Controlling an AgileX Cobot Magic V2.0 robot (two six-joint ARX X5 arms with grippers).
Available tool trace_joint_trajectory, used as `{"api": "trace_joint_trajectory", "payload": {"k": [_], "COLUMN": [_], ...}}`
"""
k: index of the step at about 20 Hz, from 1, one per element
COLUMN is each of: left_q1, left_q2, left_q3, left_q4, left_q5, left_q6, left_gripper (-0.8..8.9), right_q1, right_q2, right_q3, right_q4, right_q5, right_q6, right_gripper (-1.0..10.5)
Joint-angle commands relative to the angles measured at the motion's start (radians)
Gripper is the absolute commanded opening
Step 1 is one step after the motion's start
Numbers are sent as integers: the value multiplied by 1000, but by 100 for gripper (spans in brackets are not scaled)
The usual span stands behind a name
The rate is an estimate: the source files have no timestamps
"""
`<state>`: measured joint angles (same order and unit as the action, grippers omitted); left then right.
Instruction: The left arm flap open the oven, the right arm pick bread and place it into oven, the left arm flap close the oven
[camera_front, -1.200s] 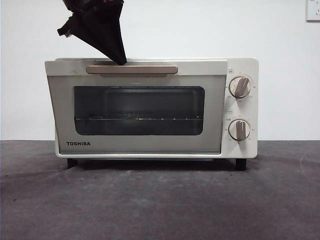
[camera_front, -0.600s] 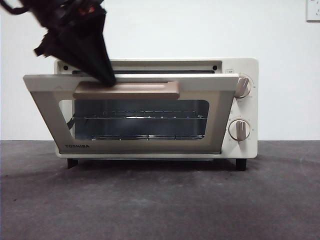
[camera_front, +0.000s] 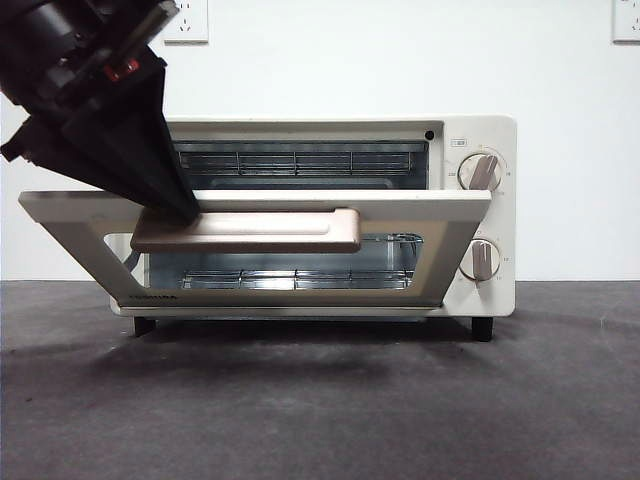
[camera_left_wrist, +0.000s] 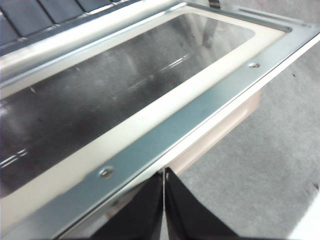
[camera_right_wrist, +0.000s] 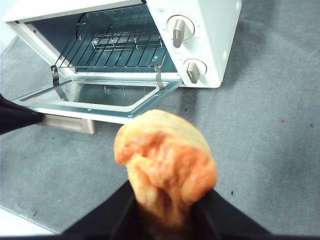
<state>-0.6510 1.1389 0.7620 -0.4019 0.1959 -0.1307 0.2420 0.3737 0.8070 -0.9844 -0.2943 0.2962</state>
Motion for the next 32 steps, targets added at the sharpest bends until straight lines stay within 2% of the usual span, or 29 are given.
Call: {"api": "trace_joint_trajectory", "payload": {"k": [1, 5, 10, 17, 24, 28, 32], "left_q1": [-22, -58, -80, -103, -103, -103, -103], "left_q2": [12, 11, 12, 12, -8, -124, -253], "left_q3": [-6, -44, -107, -185, -183, -119, 7], "left_q4": [53, 91, 170, 218, 214, 123, -45], "left_q5": [-32, -74, -77, -98, -84, -75, -76], "left_q6": [-47, -84, -145, -173, -177, -177, -169], "left_gripper": [9, 9, 9, 9, 9, 9, 10], "right_q1": [5, 5, 5, 5, 5, 5, 5], "right_q2": [1, 1, 1, 1, 1, 15, 65], "right_q3": [6, 6, 6, 6, 6, 6, 6], "right_q4": [11, 12, 12, 12, 11, 24, 99], "right_q5": [-1, -1, 0, 0, -4, -104, -207], "right_q6": [3, 3, 3, 3, 11, 12, 53], "right_gripper": [95, 95, 95, 95, 95, 95, 95]}}
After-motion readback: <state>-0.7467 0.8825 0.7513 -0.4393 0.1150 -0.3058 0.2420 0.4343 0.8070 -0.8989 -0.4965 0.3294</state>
